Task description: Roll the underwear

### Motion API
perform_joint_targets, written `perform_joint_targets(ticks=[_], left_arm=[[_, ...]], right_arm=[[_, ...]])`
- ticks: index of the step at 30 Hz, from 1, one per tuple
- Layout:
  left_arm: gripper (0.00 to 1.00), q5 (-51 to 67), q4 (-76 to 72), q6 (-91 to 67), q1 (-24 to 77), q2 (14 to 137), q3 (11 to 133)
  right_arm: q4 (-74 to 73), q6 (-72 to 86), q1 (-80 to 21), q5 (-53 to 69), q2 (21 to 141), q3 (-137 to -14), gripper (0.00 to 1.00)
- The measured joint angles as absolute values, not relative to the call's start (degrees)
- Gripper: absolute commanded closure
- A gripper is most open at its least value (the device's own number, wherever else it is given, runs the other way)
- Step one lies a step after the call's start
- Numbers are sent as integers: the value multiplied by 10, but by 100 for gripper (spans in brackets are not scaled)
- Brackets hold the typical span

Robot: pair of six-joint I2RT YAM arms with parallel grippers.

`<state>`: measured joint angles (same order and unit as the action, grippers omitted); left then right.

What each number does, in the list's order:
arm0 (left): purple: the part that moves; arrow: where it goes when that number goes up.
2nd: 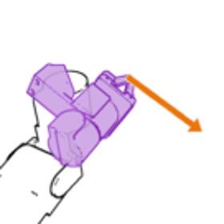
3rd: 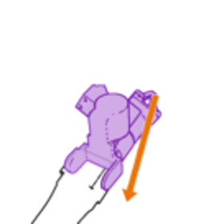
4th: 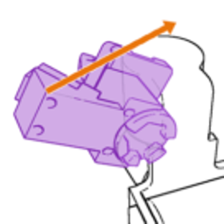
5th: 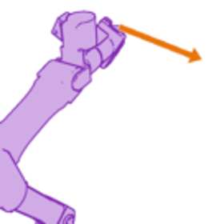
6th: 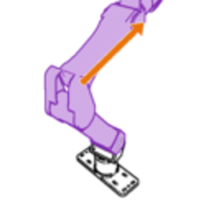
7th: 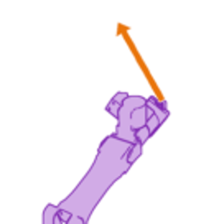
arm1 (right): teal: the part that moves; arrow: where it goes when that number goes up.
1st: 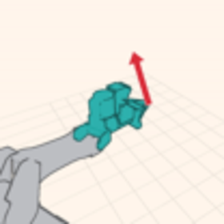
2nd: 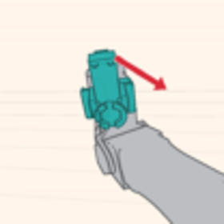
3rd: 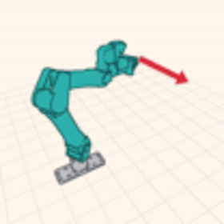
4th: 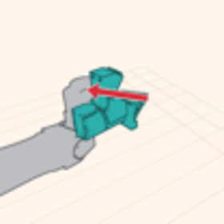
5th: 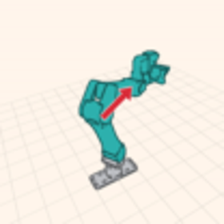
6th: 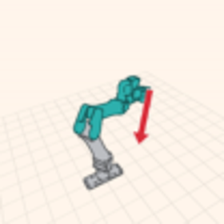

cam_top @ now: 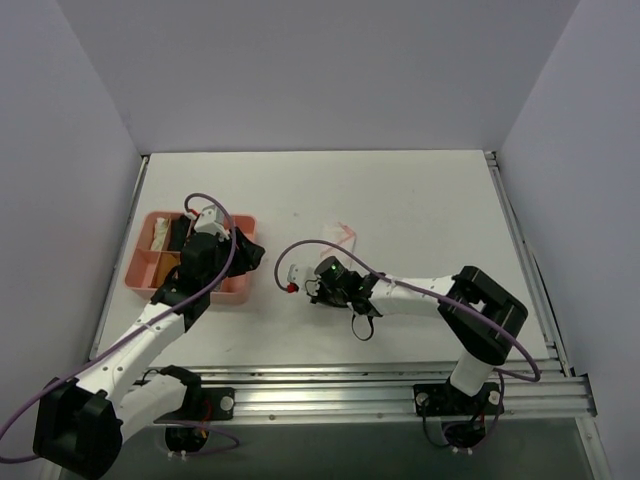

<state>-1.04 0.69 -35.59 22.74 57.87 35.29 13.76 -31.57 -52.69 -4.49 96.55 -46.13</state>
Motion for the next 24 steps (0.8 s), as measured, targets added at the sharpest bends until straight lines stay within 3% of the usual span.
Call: perform_joint_targets(ticks=[11, 19, 24], left_arm=[[44, 115, -21, -345, 212, 614, 345], [44, 162, -32, -337, 211, 638, 343], [44, 179, -68, -320, 210, 638, 324]], right_arm=[[77, -255, -456, 136, 971, -554, 96], [-17, -184, -423, 195, 1100, -688, 98], [-35, -146, -394, 265, 1114, -709, 100]])
